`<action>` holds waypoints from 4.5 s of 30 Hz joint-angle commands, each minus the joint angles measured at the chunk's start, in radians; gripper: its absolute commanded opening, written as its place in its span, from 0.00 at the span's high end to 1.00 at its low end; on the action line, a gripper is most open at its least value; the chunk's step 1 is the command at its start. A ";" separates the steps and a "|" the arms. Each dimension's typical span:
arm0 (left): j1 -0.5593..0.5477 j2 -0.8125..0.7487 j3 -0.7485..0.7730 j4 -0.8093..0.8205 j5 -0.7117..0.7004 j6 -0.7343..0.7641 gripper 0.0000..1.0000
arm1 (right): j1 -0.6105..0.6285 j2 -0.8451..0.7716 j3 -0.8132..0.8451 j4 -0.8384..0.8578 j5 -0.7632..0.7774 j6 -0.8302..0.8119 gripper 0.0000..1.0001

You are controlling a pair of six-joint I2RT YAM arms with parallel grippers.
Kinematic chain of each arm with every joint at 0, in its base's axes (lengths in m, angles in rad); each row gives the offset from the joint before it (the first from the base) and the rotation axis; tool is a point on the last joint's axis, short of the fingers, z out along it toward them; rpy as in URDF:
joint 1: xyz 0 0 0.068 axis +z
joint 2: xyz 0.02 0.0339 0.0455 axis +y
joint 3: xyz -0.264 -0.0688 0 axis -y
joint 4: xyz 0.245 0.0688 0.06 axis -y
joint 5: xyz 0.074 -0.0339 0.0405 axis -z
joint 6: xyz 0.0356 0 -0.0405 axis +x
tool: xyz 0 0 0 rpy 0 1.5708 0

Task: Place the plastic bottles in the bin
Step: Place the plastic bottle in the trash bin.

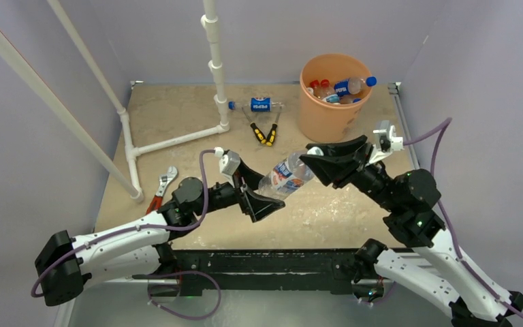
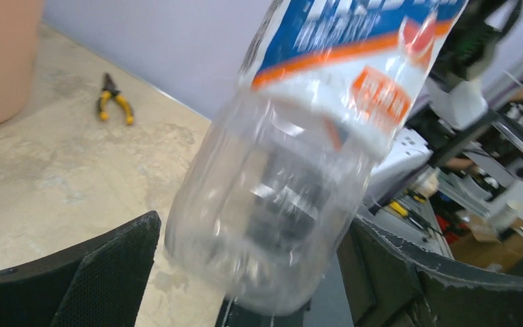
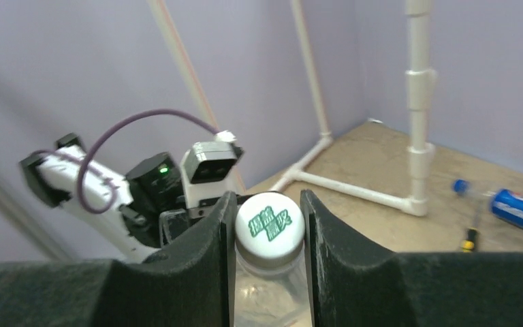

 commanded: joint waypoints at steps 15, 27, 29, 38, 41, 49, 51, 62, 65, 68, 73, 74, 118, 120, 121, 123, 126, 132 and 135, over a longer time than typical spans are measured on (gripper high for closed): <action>0.006 -0.479 -0.097 -0.603 -0.974 -0.225 0.01 | 0.006 0.164 0.208 0.332 1.072 -0.443 1.00; 0.006 -0.451 -0.095 -0.719 -1.104 -0.314 0.01 | -0.452 0.681 0.535 0.209 0.808 -0.159 1.00; 0.006 -0.436 -0.096 -0.710 -1.096 -0.317 0.01 | -0.486 0.754 0.573 0.211 0.776 -0.142 1.00; 0.006 -0.402 -0.104 -0.710 -1.097 -0.339 0.01 | -0.591 0.907 0.517 0.421 0.678 -0.024 1.00; 0.006 -0.403 -0.107 -0.700 -1.104 -0.339 0.01 | -0.602 0.956 0.518 0.467 0.691 -0.004 1.00; 0.006 -0.380 -0.110 -0.696 -1.125 -0.339 0.01 | -0.633 1.075 0.536 0.515 0.693 0.019 1.00; 0.006 -0.376 -0.113 -0.693 -1.130 -0.336 0.01 | -0.633 1.094 0.525 0.524 0.693 0.016 1.00; 0.006 -0.357 -0.123 -0.691 -1.146 -0.332 0.01 | -0.638 1.129 0.421 0.508 0.642 0.048 1.00; 0.006 -0.351 -0.120 -0.694 -1.139 -0.338 0.01 | -0.640 1.124 0.432 0.468 0.631 0.057 0.90; 0.006 -0.353 -0.121 -0.700 -1.137 -0.346 0.01 | -0.640 1.096 0.431 0.463 0.627 0.060 0.67; 0.006 -0.357 -0.123 -0.707 -1.128 -0.357 0.01 | -0.640 1.057 0.450 0.430 0.629 0.048 0.51; 0.006 -0.358 -0.123 -0.709 -1.127 -0.360 0.01 | -0.640 1.051 0.455 0.421 0.629 0.043 0.50; 0.006 -0.299 -0.142 -0.629 -1.000 -0.394 0.01 | -0.651 0.912 0.295 0.072 0.287 0.154 0.75; 0.006 -0.296 -0.139 -0.629 -0.998 -0.391 0.01 | -0.650 0.882 0.274 0.071 0.300 0.158 0.48; 0.006 -0.292 -0.137 -0.629 -0.995 -0.390 0.01 | -0.651 0.873 0.271 0.068 0.307 0.159 0.40; 0.006 -0.287 -0.131 -0.629 -0.992 -0.386 0.01 | -0.651 0.848 0.278 0.054 0.325 0.158 0.29; 0.006 -0.276 -0.120 -0.629 -0.985 -0.381 0.01 | -0.651 0.813 0.315 0.015 0.355 0.151 0.21; 0.006 -0.258 -0.091 -0.629 -1.000 -0.358 0.01 | -0.650 0.712 0.336 0.035 0.423 0.145 0.21; 0.006 -0.227 -0.034 -0.632 -1.029 -0.327 0.01 | -0.649 0.628 0.290 0.103 0.359 0.141 0.22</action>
